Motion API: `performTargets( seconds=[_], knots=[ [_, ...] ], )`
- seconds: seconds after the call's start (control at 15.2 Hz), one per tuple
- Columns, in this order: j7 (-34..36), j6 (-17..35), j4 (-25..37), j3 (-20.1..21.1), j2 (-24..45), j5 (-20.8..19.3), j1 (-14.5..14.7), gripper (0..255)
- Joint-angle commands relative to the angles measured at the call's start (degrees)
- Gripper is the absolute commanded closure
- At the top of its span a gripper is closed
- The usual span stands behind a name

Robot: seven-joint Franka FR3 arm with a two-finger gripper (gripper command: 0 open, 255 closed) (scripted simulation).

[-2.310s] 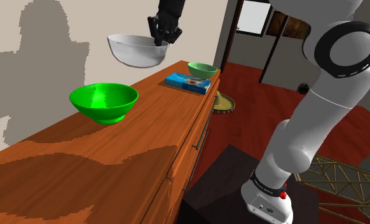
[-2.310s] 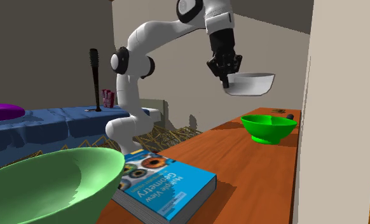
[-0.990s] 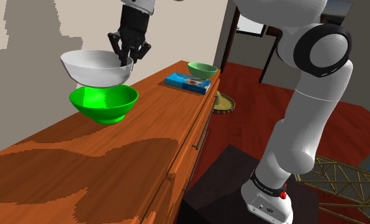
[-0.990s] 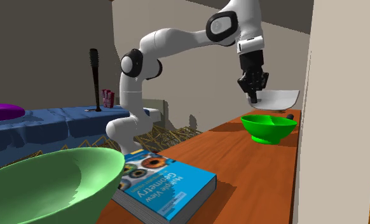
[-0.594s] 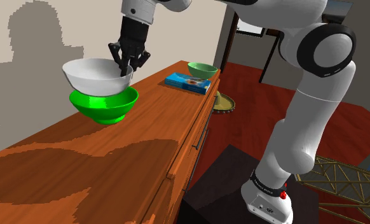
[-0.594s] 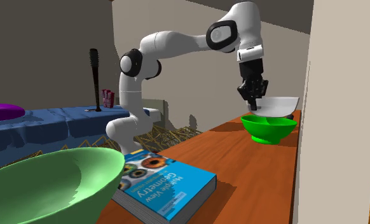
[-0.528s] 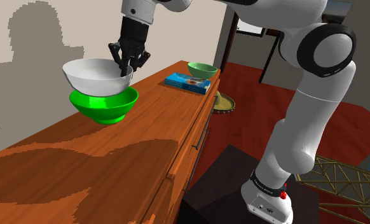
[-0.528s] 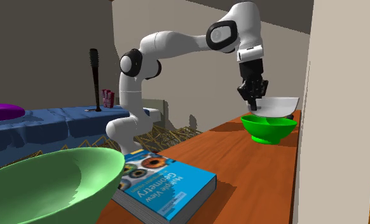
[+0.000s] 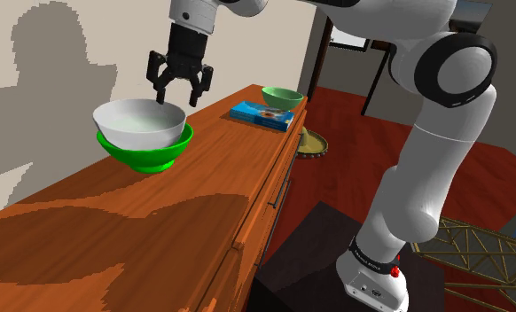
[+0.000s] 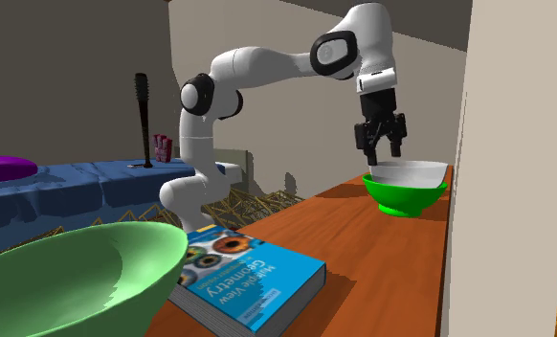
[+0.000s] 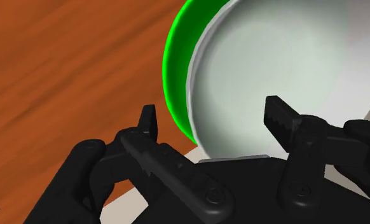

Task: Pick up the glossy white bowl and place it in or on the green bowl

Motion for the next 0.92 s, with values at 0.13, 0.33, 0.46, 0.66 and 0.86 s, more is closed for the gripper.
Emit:
performTargets(
  seconds=[0.13, 0.33, 0.46, 0.66, 0.86],
  knots=[
    [0.0, 0.0, 0.0, 0.0, 0.0, 0.0, 0.0, 0],
    [0.28, -6.05, 6.85, -0.23, 0.84, -0.2, -0.25, 0],
    [0.39, -7.72, 8.9, -0.27, 1.22, -0.29, -0.3, 0],
    [0.39, -7.72, 8.89, -0.27, 1.22, -0.29, -0.3, 0],
    [0.39, -7.72, 8.9, -0.27, 1.22, -0.29, -0.3, 0]
  ],
)
